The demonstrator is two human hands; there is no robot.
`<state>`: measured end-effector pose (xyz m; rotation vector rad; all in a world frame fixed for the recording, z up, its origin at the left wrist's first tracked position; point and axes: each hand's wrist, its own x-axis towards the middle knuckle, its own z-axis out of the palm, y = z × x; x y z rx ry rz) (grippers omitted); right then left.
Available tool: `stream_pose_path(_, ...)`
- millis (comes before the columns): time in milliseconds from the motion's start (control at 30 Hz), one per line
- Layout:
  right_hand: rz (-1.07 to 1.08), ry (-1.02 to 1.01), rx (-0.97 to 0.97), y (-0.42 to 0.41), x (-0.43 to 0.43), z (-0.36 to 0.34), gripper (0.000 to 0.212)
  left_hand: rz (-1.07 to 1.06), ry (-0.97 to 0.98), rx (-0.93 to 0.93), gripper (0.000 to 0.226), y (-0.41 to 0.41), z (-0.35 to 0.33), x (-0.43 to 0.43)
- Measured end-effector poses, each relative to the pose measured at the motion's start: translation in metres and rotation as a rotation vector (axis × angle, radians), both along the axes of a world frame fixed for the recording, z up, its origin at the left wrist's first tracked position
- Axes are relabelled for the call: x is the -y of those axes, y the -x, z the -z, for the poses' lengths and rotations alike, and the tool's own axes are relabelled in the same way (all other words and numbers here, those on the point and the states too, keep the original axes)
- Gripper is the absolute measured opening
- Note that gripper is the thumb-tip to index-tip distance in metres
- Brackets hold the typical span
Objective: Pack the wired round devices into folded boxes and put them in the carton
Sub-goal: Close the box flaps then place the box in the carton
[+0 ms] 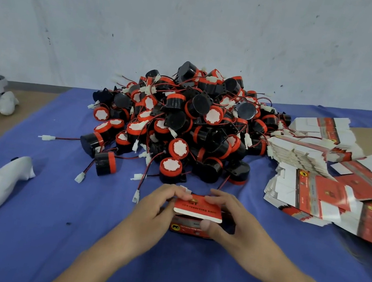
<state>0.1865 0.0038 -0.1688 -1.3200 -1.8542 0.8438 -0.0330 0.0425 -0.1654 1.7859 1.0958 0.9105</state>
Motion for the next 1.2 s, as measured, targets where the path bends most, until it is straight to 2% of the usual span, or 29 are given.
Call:
stream_pose_path(67, -0.018, -0.016, 0.051, 0.0, 0.003, -0.001, 0.061, 0.005, 0.011, -0.007, 0.04, 0.004, 0.0, 0.0)
stream_pose_path(167, -0.015, -0.038, 0.103, 0.0, 0.005, 0.0, 0.056, 0.05, -0.021, -0.059, 0.027, 0.008, -0.001, 0.002)
stream_pose_path(267, -0.018, -0.055, 0.105, -0.002, 0.006, 0.0, 0.052, 0.107, -0.135, -0.246, 0.042, 0.013, 0.003, 0.005)
stream_pose_path(433, -0.037, -0.089, 0.159, -0.002, 0.006, -0.002, 0.049, 0.154, -0.209, -0.247, 0.049, 0.016, 0.003, 0.006)
stream_pose_path(667, -0.027, -0.146, 0.197, -0.004, 0.003, 0.001, 0.041, 0.108, -0.372, -0.368, 0.038, 0.012, 0.001, 0.006)
stream_pose_path(800, -0.023, -0.153, 0.15, -0.002, 0.002, 0.003, 0.038, 0.11, -0.317, -0.314, 0.036, 0.013, 0.001, 0.006)
stream_pose_path(900, -0.015, -0.155, 0.114, 0.002, 0.003, 0.003, 0.03, 0.104, -0.267, -0.229, 0.042, 0.012, 0.002, 0.004)
stream_pose_path(1033, 0.014, -0.188, 0.148, 0.004, 0.004, 0.004, 0.032, 0.086, -0.241, -0.172, 0.03, 0.01, 0.003, 0.002)
stream_pose_path(1200, 0.017, -0.218, 0.173, 0.006, 0.006, 0.003, 0.031, 0.088, -0.165, -0.096, 0.034, 0.011, 0.004, 0.001)
